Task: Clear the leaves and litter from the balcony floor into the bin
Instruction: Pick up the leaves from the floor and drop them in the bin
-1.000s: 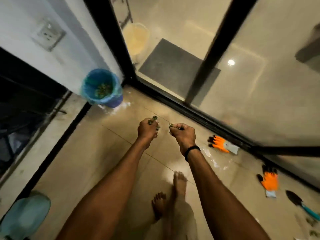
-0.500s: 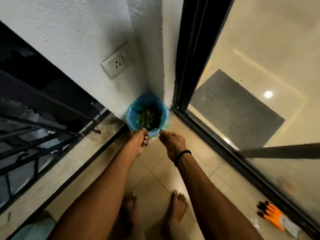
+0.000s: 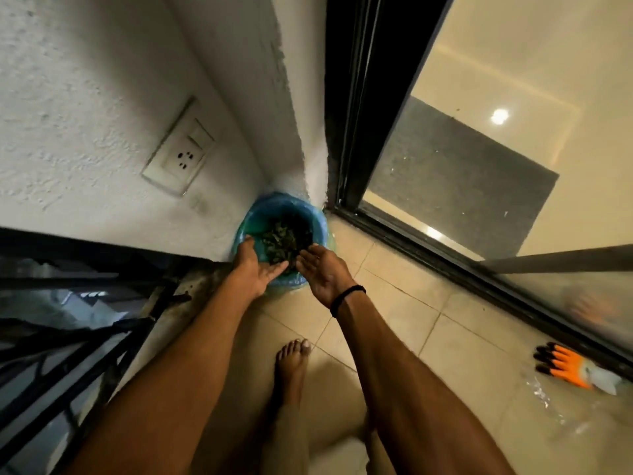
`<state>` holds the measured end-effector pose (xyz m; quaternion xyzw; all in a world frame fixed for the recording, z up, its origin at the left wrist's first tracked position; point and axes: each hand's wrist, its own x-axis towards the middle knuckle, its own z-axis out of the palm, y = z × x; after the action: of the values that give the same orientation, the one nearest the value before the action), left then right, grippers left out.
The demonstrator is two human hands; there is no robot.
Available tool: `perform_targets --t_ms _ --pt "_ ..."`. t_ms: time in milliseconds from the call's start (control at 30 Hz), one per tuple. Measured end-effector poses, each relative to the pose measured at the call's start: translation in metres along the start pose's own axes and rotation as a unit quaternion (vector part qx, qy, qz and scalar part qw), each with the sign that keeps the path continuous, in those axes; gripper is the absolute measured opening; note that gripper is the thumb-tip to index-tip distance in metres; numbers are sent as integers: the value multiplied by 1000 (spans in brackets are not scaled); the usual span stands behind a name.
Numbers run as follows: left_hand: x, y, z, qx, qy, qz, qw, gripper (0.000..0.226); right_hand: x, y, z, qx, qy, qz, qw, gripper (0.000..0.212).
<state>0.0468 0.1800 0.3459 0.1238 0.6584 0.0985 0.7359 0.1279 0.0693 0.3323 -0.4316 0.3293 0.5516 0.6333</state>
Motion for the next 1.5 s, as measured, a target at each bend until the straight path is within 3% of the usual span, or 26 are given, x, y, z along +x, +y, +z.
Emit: perform_targets --t_ms 133,333,533,700,1033,1400,1500 --pt "-14 2 6 88 21 19 996 58 -19 0 5 44 24 -15 999 30" --pt "-40 -25 30 248 23 65 966 34 -68 -14 -8 118 65 -46 990 9" --pt "-80 -98 72 356 -12 104 929 30 -136 -47 -81 193 105 -97 971 17" --pt "-124 -207 112 487 -93 62 866 29 -201 -58 -208 305 123 -152 932 10" --pt "-240 -538 160 659 -220 115 710 12 -353 -24 -535 462 224 -238 824 6" --pt "-322 -808 191 735 -340 145 568 23 -463 -8 -773 545 321 -263 728 4" --pt "-332 -868 210 763 -345 173 518 23 -484 -16 -822 550 341 -253 719 5"
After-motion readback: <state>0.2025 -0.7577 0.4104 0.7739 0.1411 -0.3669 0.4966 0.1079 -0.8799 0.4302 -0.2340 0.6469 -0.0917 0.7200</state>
